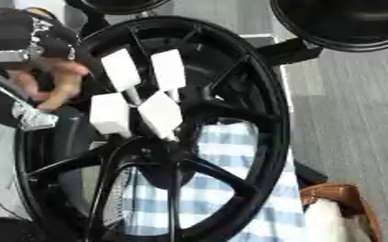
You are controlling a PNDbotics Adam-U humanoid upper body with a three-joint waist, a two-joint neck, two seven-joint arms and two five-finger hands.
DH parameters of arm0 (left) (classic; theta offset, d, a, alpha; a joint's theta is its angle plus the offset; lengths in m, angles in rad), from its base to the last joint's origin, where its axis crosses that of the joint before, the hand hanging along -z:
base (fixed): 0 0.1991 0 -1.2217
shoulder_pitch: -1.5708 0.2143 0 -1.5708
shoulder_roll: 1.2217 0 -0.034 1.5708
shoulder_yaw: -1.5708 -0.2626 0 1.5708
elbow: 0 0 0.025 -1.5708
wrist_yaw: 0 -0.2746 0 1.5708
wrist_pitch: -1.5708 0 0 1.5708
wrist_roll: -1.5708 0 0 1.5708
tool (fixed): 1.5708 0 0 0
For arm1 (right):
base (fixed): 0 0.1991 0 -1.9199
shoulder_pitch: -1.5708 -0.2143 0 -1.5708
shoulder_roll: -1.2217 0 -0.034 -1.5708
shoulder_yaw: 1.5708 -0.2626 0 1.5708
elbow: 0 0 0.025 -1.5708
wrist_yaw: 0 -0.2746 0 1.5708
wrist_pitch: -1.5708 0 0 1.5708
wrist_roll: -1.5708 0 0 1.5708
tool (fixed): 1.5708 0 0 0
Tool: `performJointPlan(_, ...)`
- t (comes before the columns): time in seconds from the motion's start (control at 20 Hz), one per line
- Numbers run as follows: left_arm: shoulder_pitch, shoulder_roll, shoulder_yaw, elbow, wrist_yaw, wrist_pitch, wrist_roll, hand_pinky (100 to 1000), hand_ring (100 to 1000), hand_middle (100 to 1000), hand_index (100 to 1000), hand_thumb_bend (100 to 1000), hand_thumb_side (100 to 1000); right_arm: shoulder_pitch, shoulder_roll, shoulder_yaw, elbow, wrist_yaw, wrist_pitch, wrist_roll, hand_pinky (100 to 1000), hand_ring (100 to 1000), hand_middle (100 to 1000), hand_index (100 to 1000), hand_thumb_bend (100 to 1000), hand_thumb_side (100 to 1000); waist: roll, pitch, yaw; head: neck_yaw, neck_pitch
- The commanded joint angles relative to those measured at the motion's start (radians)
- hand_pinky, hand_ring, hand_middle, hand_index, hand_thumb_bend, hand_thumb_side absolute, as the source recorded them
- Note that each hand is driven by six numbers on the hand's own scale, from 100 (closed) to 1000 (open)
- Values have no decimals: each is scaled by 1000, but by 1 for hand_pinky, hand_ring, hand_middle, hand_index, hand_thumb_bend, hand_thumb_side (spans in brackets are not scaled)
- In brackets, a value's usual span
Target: Pull the pin out of the wheel hub.
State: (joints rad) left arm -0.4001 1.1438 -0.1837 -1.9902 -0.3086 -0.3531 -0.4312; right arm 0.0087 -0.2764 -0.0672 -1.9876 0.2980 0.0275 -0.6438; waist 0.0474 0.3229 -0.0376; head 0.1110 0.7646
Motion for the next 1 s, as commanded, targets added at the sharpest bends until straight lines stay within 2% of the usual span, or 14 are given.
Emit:
performJointPlan(0.05,1,42,23,-10,-4,-7,10,791,736,665,838,281,631,-3,-10,-4,-12,3,0,1,700,536,426,759,100,587,-5,-24,-1,13,5)
performJointPlan(0.55,21,41,15,-10,-5,-8,11,788,732,661,844,274,638,1,-14,-5,-12,-4,-1,8,701,536,426,759,100,586,-11,-38,-2,22,5)
performJointPlan(1.0,23,39,10,-10,-6,4,17,785,727,656,849,257,658,1,-10,-3,-12,-5,1,11,700,535,425,759,100,594,-11,-33,-4,21,5)
